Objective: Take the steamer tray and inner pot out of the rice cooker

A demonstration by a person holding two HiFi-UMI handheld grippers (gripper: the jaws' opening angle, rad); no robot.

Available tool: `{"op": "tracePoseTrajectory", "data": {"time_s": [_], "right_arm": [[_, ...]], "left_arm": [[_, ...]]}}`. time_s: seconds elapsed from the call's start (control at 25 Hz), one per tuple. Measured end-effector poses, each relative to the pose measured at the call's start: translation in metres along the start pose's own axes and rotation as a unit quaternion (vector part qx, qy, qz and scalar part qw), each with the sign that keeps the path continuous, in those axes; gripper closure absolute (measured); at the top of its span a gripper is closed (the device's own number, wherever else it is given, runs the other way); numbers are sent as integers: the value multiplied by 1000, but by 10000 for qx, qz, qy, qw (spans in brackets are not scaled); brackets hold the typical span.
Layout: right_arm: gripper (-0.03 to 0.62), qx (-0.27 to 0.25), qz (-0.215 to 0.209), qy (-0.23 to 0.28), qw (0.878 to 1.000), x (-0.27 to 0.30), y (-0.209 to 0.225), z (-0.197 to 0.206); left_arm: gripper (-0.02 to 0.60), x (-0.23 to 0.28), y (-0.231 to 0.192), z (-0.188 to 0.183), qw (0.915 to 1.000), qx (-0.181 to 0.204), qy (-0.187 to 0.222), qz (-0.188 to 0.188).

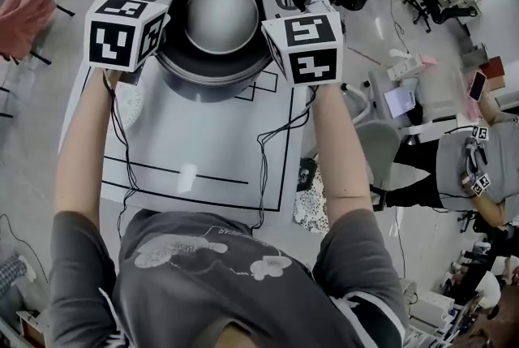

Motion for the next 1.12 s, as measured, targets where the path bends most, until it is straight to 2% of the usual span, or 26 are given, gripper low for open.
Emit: {"op": "tracePoseTrajectory", "data": {"time_s": [0.32, 0.48, 0.76, 1.12], "right_arm": [[505, 173, 147, 387, 9990, -40, -34, -30], [505, 207, 218, 440, 9986, -48, -56, -44], [507, 359, 327, 193, 9986, -69, -120, -46], [507, 738, 409, -217, 9962, -92, -192, -11]], "left_arm": [[529, -55, -10, -19, 9997, -64, 149, 173], [529, -76, -22, -15, 9993, -122, 189, 299], [531, -124, -33, 17, 9980, -243, 79, 581], [531, -165, -20, 77, 9949, -261, -305, 927]]}}
Point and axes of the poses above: the fingertips, and each gripper's own axes: x forward along the fingers, y to its right, z out of its underside, the point moved 6 cm from there along -x, backward along the fingers, and after that the axes turned 14 degrees about -z, right-handed, at the moved point
